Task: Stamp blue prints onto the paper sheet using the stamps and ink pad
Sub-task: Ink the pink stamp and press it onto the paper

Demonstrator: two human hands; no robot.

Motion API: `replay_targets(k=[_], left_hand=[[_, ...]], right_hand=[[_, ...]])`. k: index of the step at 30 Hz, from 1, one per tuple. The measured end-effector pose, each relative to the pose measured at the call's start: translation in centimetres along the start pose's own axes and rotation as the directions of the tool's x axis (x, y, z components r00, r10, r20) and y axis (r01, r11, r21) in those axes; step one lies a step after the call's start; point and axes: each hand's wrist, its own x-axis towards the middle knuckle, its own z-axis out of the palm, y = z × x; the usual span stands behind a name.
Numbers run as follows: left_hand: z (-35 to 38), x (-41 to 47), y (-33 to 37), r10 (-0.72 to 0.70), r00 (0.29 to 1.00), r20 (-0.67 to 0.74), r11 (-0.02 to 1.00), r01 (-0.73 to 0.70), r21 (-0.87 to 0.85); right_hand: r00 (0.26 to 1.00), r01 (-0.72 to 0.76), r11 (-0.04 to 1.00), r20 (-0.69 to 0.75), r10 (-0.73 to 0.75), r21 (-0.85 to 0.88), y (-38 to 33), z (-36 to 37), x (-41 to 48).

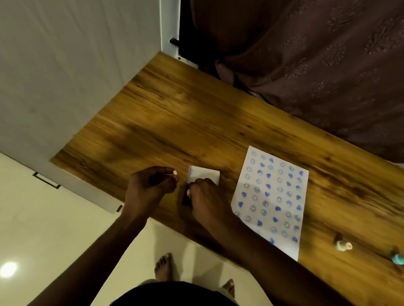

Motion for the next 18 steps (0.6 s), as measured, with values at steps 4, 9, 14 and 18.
replay_targets(k=[4, 9, 14, 18], left_hand=[[0.3, -0.2, 0.6, 0.002, 1.000, 0.017, 1.000, -0.002, 0.000], [1.0, -0.7, 1.3, 0.039, 0.998, 0.045, 0.999, -0.039, 0.002], [2.2, -1.3, 1.8, 0.037, 0.994, 0.099, 0.999, -0.035, -0.022], [3.9, -1.5, 1.3, 0.032, 0.989, 0.147, 0.999, -0.034, 0.012]], right_hand=[[1.000, -0.003, 0.995, 0.009, 0.002, 0.095, 0.1, -1.4, -0.3], [0.995, -0.048, 0.966, -0.069, 0.067, 0.255, 1.0, -1.8, -0.5], [0.977, -0.095, 0.794, -0.097, 0.190, 0.601, 2.5, -1.8, -0.9], [0.953, -0.131, 0.495, -0.029, 0.302, 0.859, 4.7, -2.1, -2.7]])
